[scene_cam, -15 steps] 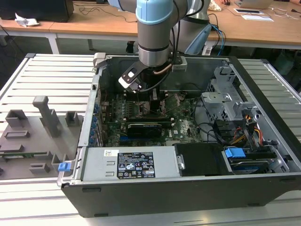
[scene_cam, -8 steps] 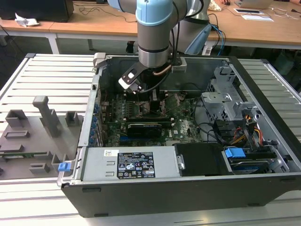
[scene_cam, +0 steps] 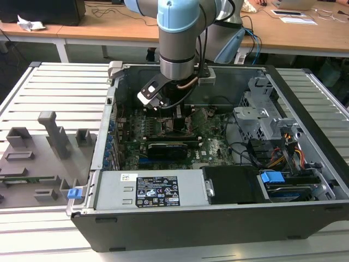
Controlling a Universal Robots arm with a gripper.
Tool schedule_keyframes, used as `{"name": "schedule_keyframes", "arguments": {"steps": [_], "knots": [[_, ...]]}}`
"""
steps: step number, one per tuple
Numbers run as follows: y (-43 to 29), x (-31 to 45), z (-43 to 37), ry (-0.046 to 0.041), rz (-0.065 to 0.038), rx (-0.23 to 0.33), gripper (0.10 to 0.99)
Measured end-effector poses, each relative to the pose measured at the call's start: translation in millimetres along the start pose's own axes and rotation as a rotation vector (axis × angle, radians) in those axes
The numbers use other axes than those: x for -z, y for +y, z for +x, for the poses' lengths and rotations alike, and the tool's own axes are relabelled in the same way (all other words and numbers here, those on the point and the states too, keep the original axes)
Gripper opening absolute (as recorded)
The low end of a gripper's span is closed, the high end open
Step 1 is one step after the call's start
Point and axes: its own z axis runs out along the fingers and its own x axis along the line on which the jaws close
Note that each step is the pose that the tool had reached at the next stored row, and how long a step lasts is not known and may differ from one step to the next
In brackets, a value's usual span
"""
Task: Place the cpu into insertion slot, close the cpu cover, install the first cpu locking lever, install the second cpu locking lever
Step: 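Place the cpu into insertion slot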
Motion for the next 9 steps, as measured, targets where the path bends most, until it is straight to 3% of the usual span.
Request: {"name": "schedule_keyframes", "arguments": {"steps": [5, 6, 9], "knots": [[0.0, -0.7, 0.0, 0.0003, 0.000, 0.000, 0.549], [0.0, -0.8, 0.0, 0.0001, 0.000, 0.000, 0.612], [-0.1, -1.5, 1.7, 0.0003, 0.000, 0.000, 0.612]]}}
